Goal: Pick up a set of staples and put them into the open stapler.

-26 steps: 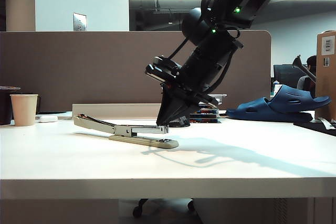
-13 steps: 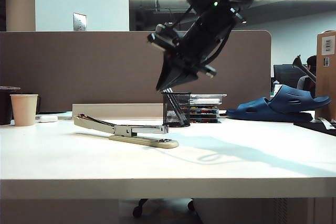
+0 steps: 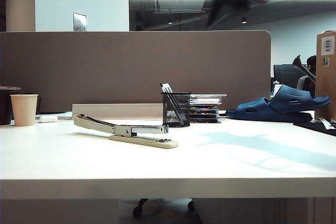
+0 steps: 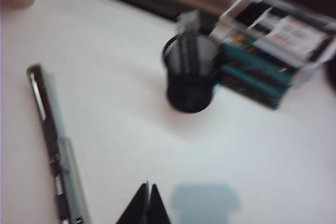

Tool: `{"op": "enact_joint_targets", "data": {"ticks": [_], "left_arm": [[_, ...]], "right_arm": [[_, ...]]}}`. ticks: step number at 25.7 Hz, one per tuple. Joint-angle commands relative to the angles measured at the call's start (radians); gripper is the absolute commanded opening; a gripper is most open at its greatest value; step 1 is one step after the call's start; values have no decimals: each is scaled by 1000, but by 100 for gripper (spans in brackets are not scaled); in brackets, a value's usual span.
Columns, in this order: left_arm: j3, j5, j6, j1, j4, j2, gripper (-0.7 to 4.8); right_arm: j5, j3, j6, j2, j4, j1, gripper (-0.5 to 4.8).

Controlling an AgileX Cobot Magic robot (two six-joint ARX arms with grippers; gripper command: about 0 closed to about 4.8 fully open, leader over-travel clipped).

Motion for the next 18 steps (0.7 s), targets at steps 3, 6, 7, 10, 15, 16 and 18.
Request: {"op": "enact_joint_targets", "data": {"ticks": [3,6,7,10,15,16,18], "left_arm": [[0,-109,1,1,-2,0,-6],[0,-167,1,1,-2,0,-6],[0,-187,1,1,-2,0,-6],[0,-230,1,1,-2,0,-6],[0,-267,4,2,-1,0,-6],[0,-268,4,2,-1,0,-6],[0,-275,4,2,-1,0,-6]], "right_arm": [[2,6,-4,-137,-3,-85,-9],[2,6,-4,-214,-25,-147,-9],[2,6,-4,-244,-39,-170,-9],[2,6,-5,-319,-90,-238,-9],[-2,-2,-4,-457,-193,-366,-9],[-4,-10,-4,-480,-198,-385,-9],[-10,-44,-3,-537,-198,-421,-9]]}}
